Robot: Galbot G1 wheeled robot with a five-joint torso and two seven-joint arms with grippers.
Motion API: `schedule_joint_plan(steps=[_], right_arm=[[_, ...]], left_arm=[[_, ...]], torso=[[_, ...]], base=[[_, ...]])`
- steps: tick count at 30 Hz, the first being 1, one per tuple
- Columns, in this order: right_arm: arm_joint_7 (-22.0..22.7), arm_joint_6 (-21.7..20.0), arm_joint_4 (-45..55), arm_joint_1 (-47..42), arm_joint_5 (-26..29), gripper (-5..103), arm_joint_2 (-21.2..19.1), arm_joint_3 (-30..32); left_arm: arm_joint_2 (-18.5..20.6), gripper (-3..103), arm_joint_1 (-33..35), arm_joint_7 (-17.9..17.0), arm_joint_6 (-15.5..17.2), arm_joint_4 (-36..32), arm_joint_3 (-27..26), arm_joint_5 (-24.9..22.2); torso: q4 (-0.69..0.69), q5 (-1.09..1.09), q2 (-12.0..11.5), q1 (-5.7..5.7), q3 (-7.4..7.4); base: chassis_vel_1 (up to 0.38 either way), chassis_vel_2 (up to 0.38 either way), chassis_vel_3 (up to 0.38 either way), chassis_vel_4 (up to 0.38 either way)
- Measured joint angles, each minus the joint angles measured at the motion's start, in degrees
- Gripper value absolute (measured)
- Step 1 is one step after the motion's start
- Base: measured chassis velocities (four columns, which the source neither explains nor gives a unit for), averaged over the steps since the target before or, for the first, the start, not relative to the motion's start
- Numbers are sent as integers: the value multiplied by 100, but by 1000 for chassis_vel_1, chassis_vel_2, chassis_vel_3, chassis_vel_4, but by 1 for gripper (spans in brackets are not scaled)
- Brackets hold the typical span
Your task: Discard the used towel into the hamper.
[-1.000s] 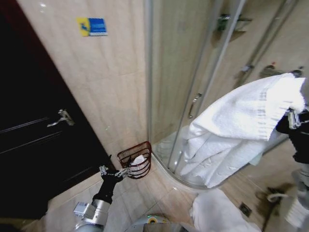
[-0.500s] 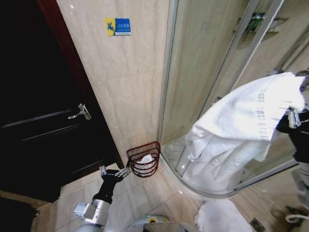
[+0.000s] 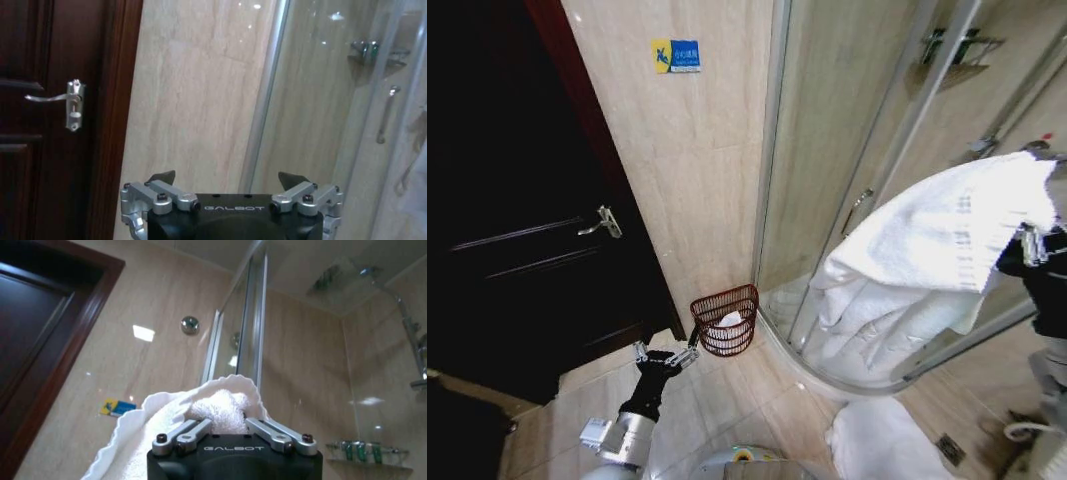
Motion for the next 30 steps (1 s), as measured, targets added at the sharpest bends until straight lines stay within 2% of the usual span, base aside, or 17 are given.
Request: schedule_joint_plan(steps=[2, 5, 7, 10, 12, 30], right_arm=[[-3, 12, 1, 2, -1, 4, 2, -1], [-3, 12, 0, 4, -2, 4, 3, -3], [-4, 13, 0, 13, -5, 4, 4, -20], [-4, 14, 0, 22, -7, 4, -1, -23], [-4, 14, 0, 24, -7, 4, -8, -24], [-6, 30, -1, 6, -29, 4, 36, -38]], left_arm=[[0, 100, 0, 0, 0, 0, 0, 0], [0, 100, 0, 0, 0, 0, 0, 0], [1, 100, -2, 0, 0, 0, 0, 0], [0, 100, -1, 0, 0, 0, 0, 0], [0, 100, -2, 0, 0, 0, 0, 0], [0, 100, -1, 0, 0, 0, 0, 0]], torso=[[1, -7, -1, 2, 1], [1, 2, -3, 4, 2], [1, -5, -7, 12, 5], [3, 1, -7, 13, 5], [2, -4, -8, 14, 5], [2, -2, -6, 8, 3]], base=[[60, -56, -69, 40], [0, -28, -38, -16], [-50, 48, 67, -44], [-50, 73, 54, -54], [-20, 23, 34, -22], [59, 43, 49, 54]])
